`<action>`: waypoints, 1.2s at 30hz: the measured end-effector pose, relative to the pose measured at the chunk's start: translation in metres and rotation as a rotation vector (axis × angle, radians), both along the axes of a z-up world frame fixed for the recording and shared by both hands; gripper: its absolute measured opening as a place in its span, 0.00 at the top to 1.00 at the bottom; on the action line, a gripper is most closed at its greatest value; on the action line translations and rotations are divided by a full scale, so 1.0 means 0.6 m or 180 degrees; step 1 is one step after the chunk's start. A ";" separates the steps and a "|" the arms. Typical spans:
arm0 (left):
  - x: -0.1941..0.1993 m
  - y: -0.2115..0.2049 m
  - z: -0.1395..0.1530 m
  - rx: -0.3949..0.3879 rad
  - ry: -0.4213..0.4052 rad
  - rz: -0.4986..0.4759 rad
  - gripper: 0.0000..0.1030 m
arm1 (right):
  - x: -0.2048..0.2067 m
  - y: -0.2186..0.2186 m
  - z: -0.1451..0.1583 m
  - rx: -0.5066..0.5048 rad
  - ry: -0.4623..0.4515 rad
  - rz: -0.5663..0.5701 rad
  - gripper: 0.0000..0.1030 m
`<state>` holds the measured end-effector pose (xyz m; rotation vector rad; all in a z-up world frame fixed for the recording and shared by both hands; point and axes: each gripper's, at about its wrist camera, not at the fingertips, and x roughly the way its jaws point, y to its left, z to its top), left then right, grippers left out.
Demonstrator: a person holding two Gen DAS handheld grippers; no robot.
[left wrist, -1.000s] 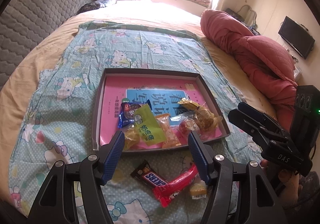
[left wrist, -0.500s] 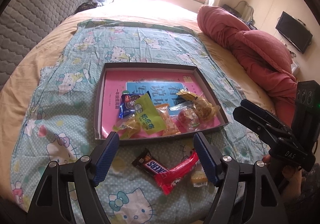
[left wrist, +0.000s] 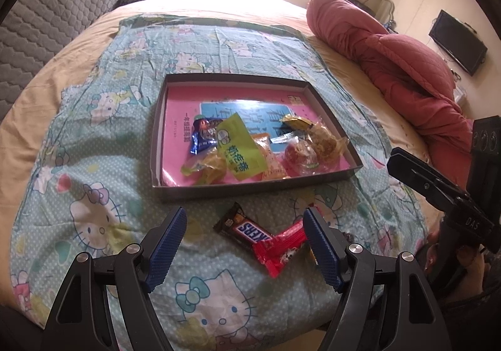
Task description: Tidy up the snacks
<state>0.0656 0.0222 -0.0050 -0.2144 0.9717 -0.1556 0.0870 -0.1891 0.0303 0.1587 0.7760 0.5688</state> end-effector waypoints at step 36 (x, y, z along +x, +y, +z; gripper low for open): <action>-0.016 -0.087 -0.046 0.0166 0.0027 -0.0925 0.24 | -0.066 0.006 -0.088 -0.0585 0.0938 -0.0025 0.14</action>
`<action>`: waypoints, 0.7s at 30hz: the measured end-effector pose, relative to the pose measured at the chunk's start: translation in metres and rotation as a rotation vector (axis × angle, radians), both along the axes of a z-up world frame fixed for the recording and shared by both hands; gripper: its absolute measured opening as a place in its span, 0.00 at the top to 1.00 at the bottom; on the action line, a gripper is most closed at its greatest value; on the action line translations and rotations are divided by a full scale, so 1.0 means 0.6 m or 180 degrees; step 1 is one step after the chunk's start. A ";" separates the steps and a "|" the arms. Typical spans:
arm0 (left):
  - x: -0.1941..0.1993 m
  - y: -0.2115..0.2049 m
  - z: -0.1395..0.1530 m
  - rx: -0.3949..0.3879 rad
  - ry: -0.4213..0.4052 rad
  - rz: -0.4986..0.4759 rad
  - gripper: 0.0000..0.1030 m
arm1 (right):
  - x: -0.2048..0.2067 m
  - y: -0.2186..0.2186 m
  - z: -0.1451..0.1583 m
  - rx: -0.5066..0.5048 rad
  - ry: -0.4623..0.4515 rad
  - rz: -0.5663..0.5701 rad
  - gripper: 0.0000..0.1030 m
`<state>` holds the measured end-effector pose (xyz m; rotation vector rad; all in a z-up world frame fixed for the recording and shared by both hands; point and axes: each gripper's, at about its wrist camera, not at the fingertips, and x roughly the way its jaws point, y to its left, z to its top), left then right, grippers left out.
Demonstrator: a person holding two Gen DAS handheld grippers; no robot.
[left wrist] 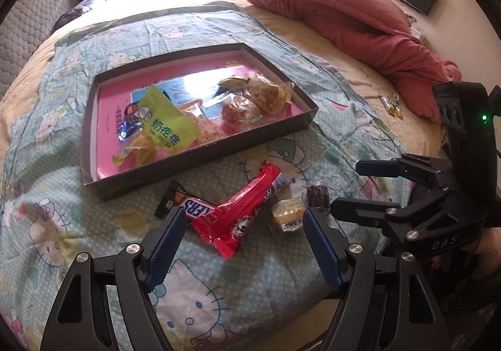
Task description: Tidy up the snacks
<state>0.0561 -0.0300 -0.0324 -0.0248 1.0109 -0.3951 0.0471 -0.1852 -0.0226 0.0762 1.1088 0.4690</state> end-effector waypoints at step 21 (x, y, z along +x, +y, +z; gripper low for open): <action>0.050 -0.010 -0.045 0.0117 0.0083 -0.0211 0.24 | 0.001 0.066 -0.052 -0.0962 -0.0114 0.0600 0.44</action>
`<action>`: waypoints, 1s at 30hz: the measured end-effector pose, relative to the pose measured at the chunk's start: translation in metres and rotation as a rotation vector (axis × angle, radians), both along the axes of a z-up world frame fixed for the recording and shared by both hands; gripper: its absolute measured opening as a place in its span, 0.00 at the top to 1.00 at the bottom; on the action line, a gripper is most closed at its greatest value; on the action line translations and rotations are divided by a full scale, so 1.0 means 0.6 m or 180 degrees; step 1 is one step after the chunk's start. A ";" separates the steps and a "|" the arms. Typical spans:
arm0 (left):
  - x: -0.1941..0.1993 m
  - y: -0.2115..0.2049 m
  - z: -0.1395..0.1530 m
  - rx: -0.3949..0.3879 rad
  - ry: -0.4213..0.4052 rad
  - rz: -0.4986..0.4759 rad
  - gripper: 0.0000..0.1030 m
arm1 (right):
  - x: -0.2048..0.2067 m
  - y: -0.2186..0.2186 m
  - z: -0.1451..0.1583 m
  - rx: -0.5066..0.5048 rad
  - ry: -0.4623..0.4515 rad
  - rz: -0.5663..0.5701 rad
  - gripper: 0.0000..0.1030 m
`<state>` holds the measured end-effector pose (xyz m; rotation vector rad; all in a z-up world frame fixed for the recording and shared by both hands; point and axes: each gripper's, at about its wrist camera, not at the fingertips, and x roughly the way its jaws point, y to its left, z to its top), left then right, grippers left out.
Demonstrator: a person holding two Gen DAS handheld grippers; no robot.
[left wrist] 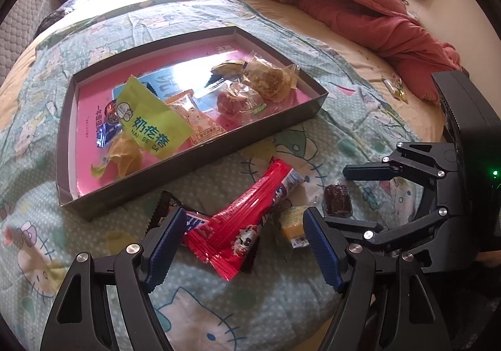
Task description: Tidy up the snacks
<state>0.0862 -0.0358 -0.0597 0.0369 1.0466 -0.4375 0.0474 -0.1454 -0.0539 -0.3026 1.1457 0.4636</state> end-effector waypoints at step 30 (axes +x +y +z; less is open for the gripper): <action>0.046 -0.025 -0.037 -0.0082 0.0071 -0.0316 0.55 | 0.028 0.000 -0.016 0.0039 0.0000 0.0099 0.57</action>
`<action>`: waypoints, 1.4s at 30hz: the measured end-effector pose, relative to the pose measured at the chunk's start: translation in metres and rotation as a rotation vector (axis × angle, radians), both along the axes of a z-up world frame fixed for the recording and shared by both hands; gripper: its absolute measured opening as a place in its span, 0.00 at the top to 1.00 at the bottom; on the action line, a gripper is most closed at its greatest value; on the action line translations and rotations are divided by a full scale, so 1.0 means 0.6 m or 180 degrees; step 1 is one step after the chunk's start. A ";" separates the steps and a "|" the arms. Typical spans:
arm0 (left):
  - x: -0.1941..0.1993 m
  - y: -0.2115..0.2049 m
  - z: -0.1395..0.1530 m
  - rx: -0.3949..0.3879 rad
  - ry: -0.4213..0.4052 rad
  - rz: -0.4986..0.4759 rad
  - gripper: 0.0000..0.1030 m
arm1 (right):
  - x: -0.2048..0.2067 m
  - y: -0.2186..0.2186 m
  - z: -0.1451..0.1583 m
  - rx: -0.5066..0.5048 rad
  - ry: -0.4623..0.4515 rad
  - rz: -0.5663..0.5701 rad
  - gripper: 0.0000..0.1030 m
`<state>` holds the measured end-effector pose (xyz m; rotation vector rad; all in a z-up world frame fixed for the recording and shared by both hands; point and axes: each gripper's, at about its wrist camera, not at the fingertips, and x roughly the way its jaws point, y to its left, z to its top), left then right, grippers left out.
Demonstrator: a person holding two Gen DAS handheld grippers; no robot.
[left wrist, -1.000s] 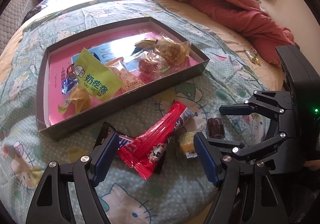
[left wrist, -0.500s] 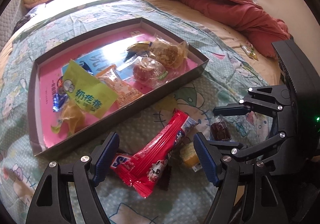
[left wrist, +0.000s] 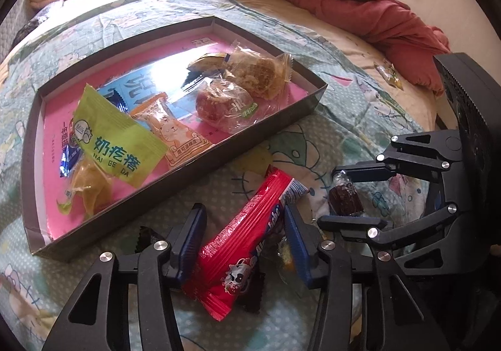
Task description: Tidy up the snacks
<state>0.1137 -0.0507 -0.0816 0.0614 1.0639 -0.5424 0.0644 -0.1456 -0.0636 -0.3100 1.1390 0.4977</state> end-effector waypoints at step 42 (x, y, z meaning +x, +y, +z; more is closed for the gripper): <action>-0.003 0.100 0.078 -0.0696 -0.0132 0.0592 0.76 | 0.029 -0.026 0.002 0.0424 0.0097 -0.0298 0.73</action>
